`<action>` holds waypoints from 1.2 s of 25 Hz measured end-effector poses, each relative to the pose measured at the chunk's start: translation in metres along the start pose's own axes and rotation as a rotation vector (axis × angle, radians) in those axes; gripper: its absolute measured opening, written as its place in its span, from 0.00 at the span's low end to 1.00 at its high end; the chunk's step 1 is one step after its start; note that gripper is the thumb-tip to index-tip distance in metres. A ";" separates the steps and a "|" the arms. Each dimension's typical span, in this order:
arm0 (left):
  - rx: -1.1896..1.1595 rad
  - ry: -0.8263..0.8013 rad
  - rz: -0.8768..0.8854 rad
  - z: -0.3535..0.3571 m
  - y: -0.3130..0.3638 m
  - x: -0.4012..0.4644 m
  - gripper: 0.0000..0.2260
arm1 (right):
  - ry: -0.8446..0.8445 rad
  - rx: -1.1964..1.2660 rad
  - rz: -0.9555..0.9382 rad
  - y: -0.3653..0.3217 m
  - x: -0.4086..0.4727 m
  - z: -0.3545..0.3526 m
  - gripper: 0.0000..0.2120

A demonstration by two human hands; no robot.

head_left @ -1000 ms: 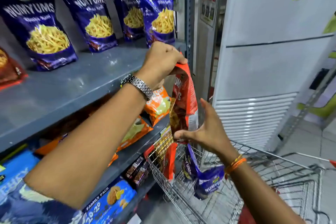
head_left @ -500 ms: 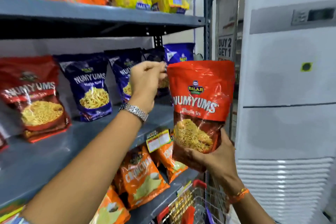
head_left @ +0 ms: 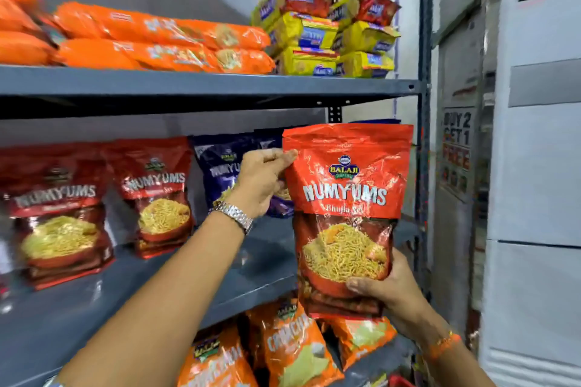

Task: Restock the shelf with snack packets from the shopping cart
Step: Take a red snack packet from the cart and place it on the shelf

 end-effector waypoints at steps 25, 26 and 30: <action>0.083 1.178 0.303 -0.426 0.107 -0.085 0.12 | -0.785 0.061 0.169 0.081 0.113 0.463 0.40; 0.103 1.207 0.307 -0.429 0.105 -0.084 0.12 | -0.786 0.050 0.177 0.084 0.112 0.468 0.41; 0.187 1.299 0.273 -0.436 0.098 -0.087 0.13 | -0.809 0.020 0.177 0.096 0.106 0.481 0.39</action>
Point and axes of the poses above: each hand's wrist, its own x-axis towards the middle knuckle, its own z-axis out of the palm, y = z × x, the point moved 4 cm from there along x, towards the middle knuckle, and after that the axes turned 2 degrees about -x, right-handed, at the moved point
